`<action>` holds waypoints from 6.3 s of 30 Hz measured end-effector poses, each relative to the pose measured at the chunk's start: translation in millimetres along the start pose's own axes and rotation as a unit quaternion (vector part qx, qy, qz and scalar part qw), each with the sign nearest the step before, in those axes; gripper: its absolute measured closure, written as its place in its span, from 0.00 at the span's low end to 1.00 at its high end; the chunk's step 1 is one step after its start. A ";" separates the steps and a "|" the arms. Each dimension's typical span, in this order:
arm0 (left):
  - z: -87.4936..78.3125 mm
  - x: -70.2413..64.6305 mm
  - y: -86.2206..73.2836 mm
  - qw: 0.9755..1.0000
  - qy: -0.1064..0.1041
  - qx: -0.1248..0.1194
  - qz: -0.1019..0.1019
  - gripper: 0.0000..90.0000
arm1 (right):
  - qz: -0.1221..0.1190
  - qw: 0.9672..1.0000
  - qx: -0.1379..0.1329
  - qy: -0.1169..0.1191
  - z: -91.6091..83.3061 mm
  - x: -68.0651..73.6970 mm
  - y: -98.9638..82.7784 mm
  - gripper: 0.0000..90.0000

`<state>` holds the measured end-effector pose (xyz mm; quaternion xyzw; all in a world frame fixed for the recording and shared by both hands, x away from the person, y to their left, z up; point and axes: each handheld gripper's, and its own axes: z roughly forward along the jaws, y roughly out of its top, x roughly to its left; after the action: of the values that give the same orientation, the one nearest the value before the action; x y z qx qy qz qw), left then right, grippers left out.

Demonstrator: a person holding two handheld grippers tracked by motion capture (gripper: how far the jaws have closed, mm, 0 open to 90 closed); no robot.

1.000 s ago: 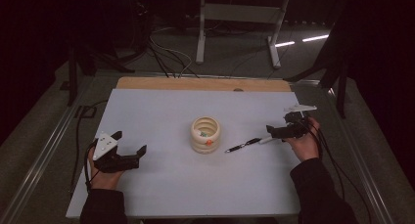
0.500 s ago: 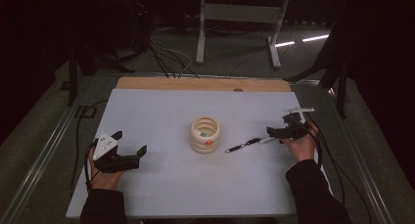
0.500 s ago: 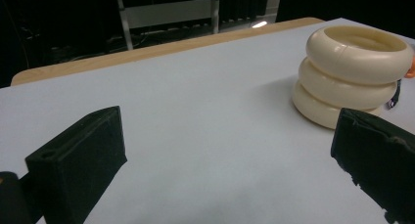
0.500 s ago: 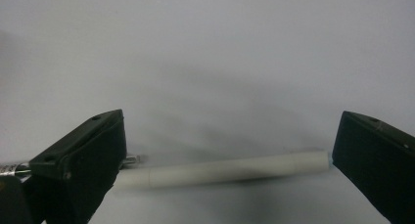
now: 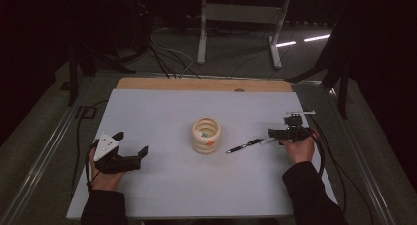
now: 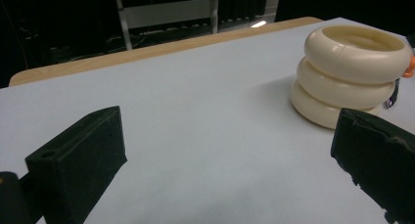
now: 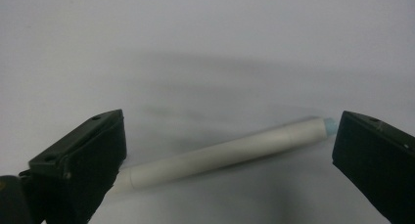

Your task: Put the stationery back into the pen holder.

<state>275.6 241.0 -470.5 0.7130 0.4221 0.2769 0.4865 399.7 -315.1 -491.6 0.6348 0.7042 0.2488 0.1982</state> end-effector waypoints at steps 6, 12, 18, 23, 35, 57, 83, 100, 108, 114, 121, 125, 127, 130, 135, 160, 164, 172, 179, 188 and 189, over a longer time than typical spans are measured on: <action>0.3 0.1 -0.1 1.000 0.000 0.001 0.000 0.00 | 0.018 1.000 0.008 -0.005 6.2 3.3 -1.4 0.00; 0.1 0.0 -0.1 1.000 -0.001 0.000 0.001 0.00 | 0.033 0.999 0.012 -0.015 10.8 5.1 -1.9 0.00; 0.2 -0.2 0.0 1.000 -0.001 0.000 0.001 0.00 | 0.045 0.999 0.020 -0.021 13.3 6.1 -2.5 0.00; -0.1 -0.3 0.1 1.000 0.000 -0.001 0.002 0.00 | 0.050 0.998 0.028 -0.029 15.6 7.0 -3.6 0.00; 0.2 -1.1 0.2 1.000 0.001 0.001 0.003 0.00 | 0.061 0.997 0.043 -0.032 20.7 6.4 -8.6 0.00; 0.6 -1.8 -0.3 1.000 0.001 0.003 0.003 0.00 | -0.006 0.997 0.068 -0.029 15.8 16.4 3.2 0.88; 2.1 -2.2 -1.0 1.000 0.001 0.006 0.003 0.00 | -0.037 0.999 -0.016 0.009 -16.4 22.7 10.0 0.88; 1.8 -1.9 -1.1 1.000 0.000 0.005 0.002 0.00 | -0.078 0.993 -0.080 0.046 -42.6 58.1 27.0 0.88; 2.6 -2.9 -1.3 1.000 -0.002 0.007 0.003 0.00 | -0.082 0.989 -0.097 0.069 -49.5 67.8 31.2 0.88; 2.6 -2.9 -1.4 1.000 -0.002 0.006 0.003 0.00 | -0.087 0.987 -0.110 0.076 -54.5 74.9 34.5 0.88; 2.8 -2.9 -1.6 1.000 -0.002 0.006 0.003 0.00 | -0.094 0.985 -0.121 0.085 -56.9 83.7 37.3 0.88; 3.6 -3.4 -1.8 1.000 -0.004 0.007 0.004 0.00 | -0.097 0.983 -0.126 0.094 -58.6 88.5 40.2 0.88; 3.8 -3.5 -1.8 1.000 -0.004 0.008 0.005 0.00 | -0.100 0.982 -0.129 0.097 -59.6 91.2 41.6 0.88; 3.7 -3.6 -1.8 1.000 -0.004 0.007 0.004 0.00 | -0.103 0.981 -0.133 0.102 -61.3 95.8 43.7 0.88; 3.5 -3.3 -2.0 1.000 -0.004 0.007 0.003 0.00 | -0.109 0.979 -0.137 0.107 -62.6 103.9 46.7 0.88; 4.3 -2.8 -2.8 1.000 -0.005 0.008 0.002 0.00 | -0.130 0.969 -0.159 0.140 -66.2 139.9 61.2 0.88; 4.3 -2.6 -2.8 1.000 -0.005 0.008 0.002 0.00 | -0.134 0.965 -0.167 0.150 -66.6 147.1 62.1 0.88; 4.3 -2.7 -2.9 1.000 -0.006 0.008 0.003 0.00 | -0.137 0.961 -0.176 0.166 -65.0 160.4 63.3 0.88; 4.3 -2.5 -3.0 1.000 -0.006 0.008 0.003 0.00 | -0.144 0.957 -0.176 0.181 -62.0 171.2 62.9 0.88; 4.5 -2.4 -3.1 1.000 -0.005 0.009 0.003 0.00 | -0.148 0.953 -0.178 0.196 -58.0 183.0 59.8 0.88; 4.5 -2.4 -3.1 1.000 -0.005 0.009 0.003 0.00 | -0.149 0.953 -0.178 0.198 -57.6 184.2 59.6 0.88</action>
<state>277.0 237.3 -475.1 0.7200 0.4196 0.2708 0.4818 391.5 -133.7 -403.0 0.4156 0.7600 0.4581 0.1996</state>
